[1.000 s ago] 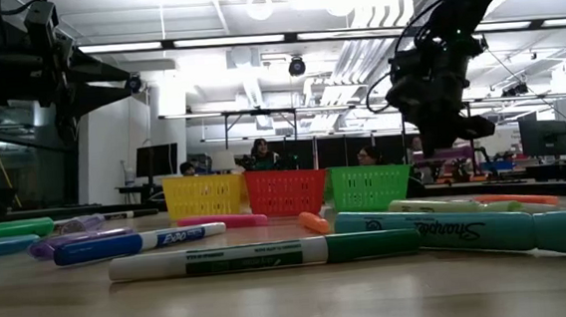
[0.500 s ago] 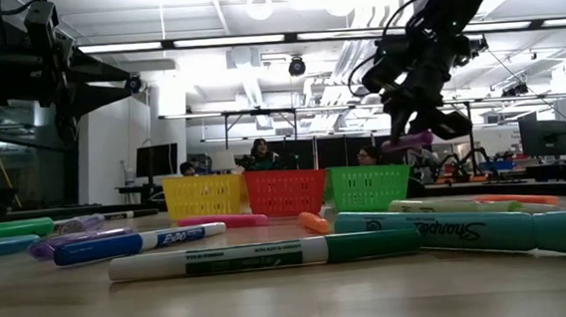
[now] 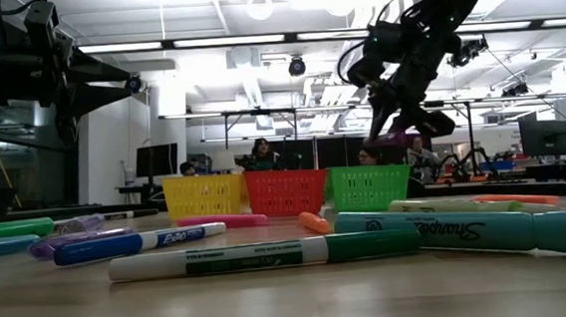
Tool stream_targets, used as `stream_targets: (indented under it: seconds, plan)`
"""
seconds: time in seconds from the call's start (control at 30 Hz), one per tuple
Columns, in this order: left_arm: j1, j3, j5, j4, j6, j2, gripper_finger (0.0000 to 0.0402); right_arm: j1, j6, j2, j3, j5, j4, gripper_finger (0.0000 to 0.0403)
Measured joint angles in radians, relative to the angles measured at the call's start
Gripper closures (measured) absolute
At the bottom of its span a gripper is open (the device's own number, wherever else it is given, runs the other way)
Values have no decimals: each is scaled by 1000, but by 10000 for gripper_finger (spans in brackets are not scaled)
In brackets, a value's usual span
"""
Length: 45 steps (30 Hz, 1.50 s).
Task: Pick & Place Markers
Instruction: Put the dark purple highlighter into the green bin
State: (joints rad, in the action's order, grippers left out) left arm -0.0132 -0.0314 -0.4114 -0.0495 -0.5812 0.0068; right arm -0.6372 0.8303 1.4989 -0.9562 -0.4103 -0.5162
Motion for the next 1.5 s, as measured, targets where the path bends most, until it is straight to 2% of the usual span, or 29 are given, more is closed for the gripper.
stream_targets:
  seconds: [0.33,0.6,0.77,1.5]
  plan:
    - [0,0,0,0,0,0,275,52,26,75,0,30,116,329]
    - [0,0,0,0,0,0,275,93,69,84,0,146,125,328]
    - [0,0,0,0,0,0,275,123,90,89,0,177,120,328]
    - [0,0,0,0,0,0,275,141,135,141,0,195,139,324]
